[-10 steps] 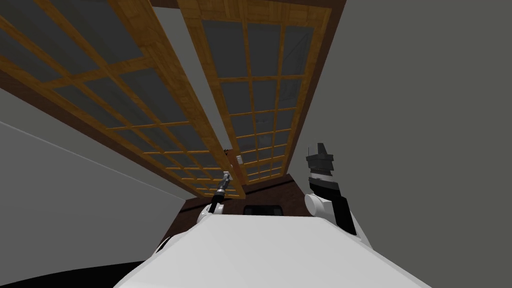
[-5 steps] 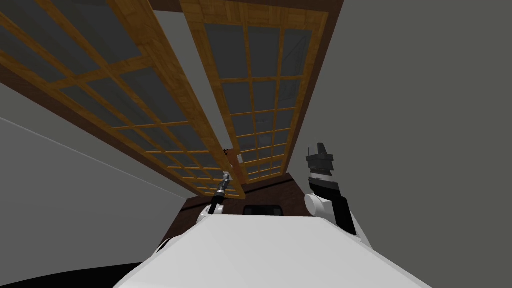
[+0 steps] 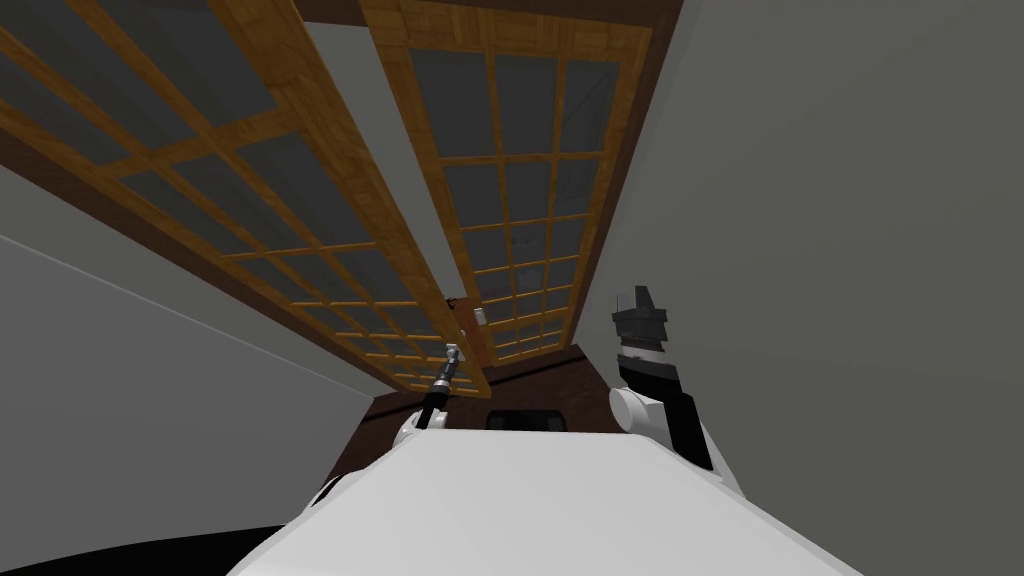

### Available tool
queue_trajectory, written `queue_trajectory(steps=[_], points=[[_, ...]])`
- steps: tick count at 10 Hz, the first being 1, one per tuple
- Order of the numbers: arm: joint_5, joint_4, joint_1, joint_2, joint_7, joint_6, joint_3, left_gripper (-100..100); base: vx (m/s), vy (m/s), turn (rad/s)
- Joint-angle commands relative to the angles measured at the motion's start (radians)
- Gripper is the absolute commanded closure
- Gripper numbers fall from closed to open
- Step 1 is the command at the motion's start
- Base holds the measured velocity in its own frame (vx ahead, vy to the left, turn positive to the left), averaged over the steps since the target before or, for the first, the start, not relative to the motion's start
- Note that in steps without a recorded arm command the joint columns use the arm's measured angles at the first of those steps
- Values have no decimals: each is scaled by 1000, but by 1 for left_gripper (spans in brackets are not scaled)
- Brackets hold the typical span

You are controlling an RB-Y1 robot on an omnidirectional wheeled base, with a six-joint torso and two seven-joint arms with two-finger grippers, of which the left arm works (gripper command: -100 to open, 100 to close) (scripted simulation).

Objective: Pull the door open

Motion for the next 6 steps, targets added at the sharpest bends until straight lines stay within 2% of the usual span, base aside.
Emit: queue_trajectory(steps=[1,5,6], points=[[13,23,-6,15,33,-5,7,100,-32,10,-4],[44,31,-7,23,150,-13,-23,100,-30,9,-16],[44,31,-7,23,156,-13,-23,100,-22,5,-8]])
